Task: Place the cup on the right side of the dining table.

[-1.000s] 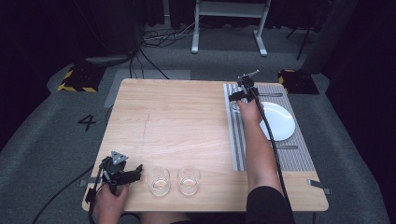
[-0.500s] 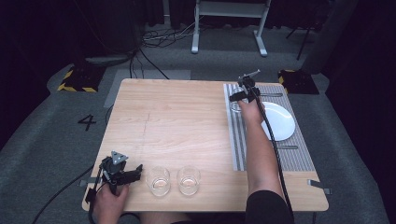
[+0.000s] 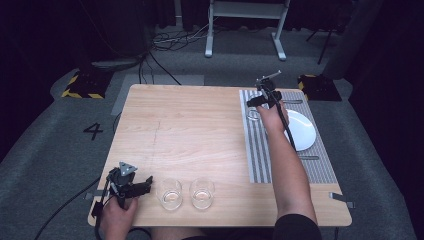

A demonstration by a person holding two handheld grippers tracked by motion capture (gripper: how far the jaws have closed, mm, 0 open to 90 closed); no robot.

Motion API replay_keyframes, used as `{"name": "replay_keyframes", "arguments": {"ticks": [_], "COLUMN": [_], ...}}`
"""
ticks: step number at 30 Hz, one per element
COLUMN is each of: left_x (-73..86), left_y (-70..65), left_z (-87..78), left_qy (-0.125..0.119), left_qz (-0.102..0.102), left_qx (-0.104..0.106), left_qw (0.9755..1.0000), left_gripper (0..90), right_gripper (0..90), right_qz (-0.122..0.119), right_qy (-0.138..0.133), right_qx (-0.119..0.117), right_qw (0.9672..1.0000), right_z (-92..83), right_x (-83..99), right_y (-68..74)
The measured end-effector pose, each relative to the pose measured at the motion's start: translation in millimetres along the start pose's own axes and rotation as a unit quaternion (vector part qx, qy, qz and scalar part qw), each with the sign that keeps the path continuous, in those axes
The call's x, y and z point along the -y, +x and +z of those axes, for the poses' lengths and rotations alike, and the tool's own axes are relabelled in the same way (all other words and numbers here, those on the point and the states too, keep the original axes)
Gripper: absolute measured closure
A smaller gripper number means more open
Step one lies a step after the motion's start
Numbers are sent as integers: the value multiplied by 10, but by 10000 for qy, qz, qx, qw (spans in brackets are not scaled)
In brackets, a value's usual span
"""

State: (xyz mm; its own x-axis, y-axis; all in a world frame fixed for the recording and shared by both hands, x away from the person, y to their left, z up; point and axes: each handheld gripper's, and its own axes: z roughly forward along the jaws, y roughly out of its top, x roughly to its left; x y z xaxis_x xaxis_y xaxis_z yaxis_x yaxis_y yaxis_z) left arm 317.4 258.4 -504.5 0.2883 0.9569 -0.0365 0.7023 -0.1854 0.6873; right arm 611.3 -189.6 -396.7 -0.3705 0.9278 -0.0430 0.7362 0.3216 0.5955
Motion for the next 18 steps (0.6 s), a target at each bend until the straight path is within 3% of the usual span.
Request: {"name": "replay_keyframes", "arguments": {"ticks": [6, 9, 18], "left_x": [1, 0, -1], "left_y": [-2, -2, -1], "left_z": [-1, -1, 2], "left_qy": [-1, 0, -8], "left_qz": [9, 3, 7], "left_qx": [-4, -2, 1], "left_qw": [10000, 10000, 10000], "left_gripper": [153, 153, 152], "right_gripper": [143, 143, 143], "right_qz": [-118, -201, -419], "right_qy": [-221, -203, -346], "right_qx": [-266, -347, -534], "right_qw": [9993, 9990, 9971], "right_z": [-296, -391, -797], "right_x": [13, 53, 313], "right_y": [116, 144, 165]}}
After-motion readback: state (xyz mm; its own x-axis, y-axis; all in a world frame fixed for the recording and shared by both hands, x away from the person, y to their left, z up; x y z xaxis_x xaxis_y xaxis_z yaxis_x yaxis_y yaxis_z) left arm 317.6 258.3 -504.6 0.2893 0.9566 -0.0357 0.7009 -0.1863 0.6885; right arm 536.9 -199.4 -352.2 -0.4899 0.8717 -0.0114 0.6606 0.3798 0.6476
